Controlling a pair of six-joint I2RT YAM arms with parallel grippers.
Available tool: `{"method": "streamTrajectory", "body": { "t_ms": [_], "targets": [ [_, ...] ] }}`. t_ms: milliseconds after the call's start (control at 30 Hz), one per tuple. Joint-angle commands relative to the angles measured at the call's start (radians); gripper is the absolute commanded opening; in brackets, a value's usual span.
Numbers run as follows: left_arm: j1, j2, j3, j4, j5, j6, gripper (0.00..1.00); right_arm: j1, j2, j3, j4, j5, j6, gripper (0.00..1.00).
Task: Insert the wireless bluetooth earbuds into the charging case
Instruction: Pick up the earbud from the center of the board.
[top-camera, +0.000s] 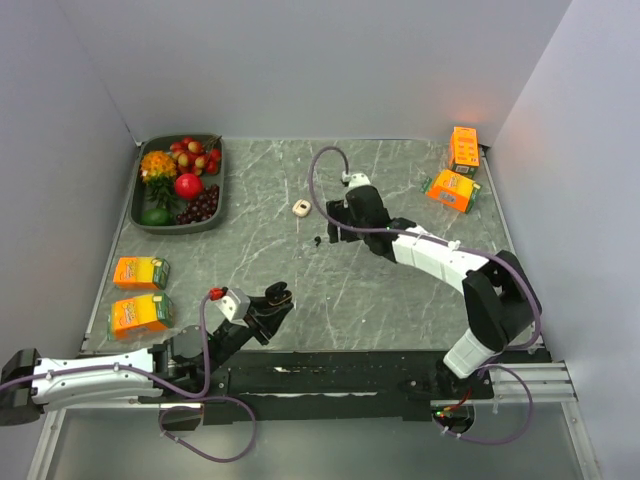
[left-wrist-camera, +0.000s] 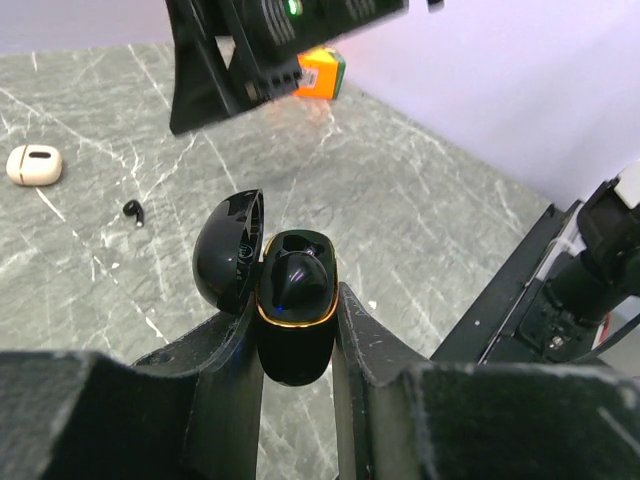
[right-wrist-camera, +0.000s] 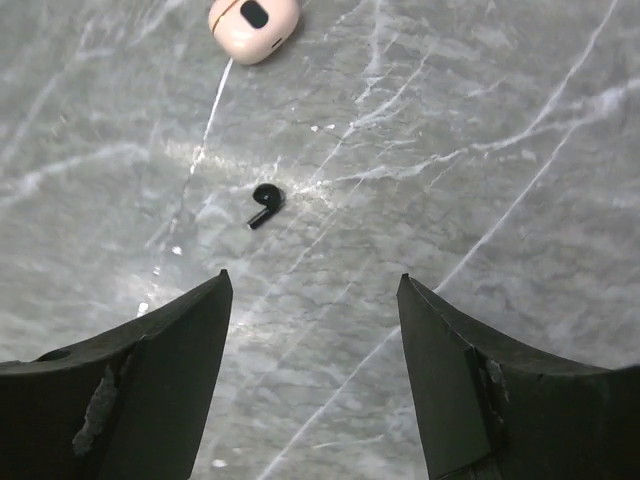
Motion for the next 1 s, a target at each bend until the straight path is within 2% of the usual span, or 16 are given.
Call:
{"method": "streamTrajectory", "body": {
  "t_ms": [0, 167, 233, 367, 467, 967],
  "targets": [
    [-0.004, 0.029, 0.037, 0.034, -0.018, -0.022, 0.01, 0.007, 0.079, 0.147, -0.061, -0.063, 0.201, 0.72],
    [-0.004, 0.043, 0.05, 0.016, -0.035, -0.022, 0.01, 0.008, 0.206, 0.275, -0.135, -0.086, 0.321, 0.6],
    [-0.004, 0.04, 0.052, 0.011, -0.043, -0.022, 0.01, 0.01, 0.257, 0.306, -0.188, -0.076, 0.369, 0.6],
    [-0.004, 0.037, 0.05, -0.002, -0.06, -0.025, 0.01, 0.008, 0.297, 0.299, -0.193, -0.071, 0.506, 0.66],
    [-0.004, 0.027, 0.047, -0.004, -0.061, -0.029, 0.01, 0.014, 0.332, 0.305, -0.21, -0.073, 0.548, 0.66],
    [-0.004, 0.024, 0.038, 0.005, -0.055, -0.022, 0.01, 0.02, 0.45, 0.403, -0.268, 0.007, 0.542, 0.57]
  ]
}}
